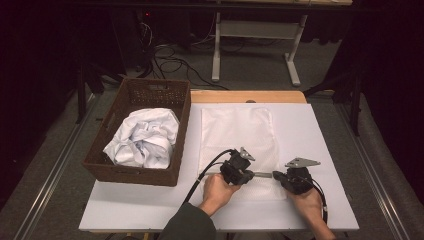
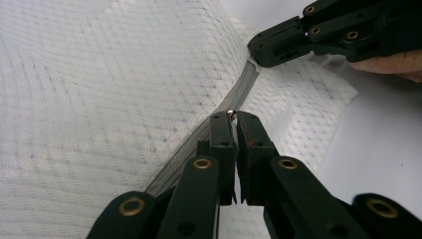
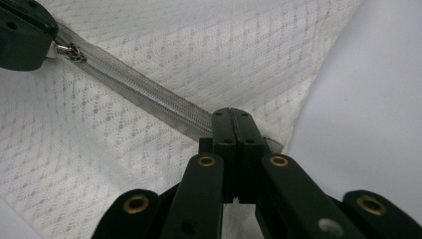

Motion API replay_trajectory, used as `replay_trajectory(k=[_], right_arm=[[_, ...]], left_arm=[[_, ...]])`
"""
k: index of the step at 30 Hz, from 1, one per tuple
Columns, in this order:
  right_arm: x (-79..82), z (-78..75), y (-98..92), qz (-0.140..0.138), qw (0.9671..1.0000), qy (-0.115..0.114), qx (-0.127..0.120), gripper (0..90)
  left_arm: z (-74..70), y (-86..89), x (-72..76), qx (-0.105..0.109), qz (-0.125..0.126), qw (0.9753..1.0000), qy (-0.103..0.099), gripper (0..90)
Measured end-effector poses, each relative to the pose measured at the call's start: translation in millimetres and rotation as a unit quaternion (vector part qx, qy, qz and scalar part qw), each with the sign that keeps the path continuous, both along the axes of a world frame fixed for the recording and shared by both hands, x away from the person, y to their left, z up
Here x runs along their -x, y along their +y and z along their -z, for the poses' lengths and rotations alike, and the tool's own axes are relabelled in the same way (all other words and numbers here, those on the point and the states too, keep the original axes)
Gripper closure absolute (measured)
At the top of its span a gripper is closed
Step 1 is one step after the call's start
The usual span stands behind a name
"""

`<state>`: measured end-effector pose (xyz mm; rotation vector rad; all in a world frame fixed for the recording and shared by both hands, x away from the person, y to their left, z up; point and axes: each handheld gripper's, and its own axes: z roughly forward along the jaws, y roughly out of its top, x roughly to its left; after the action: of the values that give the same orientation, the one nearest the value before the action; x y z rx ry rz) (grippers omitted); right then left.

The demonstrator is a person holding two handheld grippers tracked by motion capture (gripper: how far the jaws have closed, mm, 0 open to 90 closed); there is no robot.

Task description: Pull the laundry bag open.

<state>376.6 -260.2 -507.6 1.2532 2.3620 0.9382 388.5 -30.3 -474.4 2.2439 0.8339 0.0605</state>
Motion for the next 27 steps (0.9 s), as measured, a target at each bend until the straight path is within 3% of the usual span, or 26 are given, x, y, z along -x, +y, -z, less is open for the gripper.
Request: replay_trajectory(k=[27], right_arm=[[-0.1, 0.3, 0.2, 0.003, 1.0000, 0.001, -0.003, 90.0]], left_arm=[[-1.8, 19.0, 2.7, 0.013, -0.014, 0.9998, 0.003, 86.2]])
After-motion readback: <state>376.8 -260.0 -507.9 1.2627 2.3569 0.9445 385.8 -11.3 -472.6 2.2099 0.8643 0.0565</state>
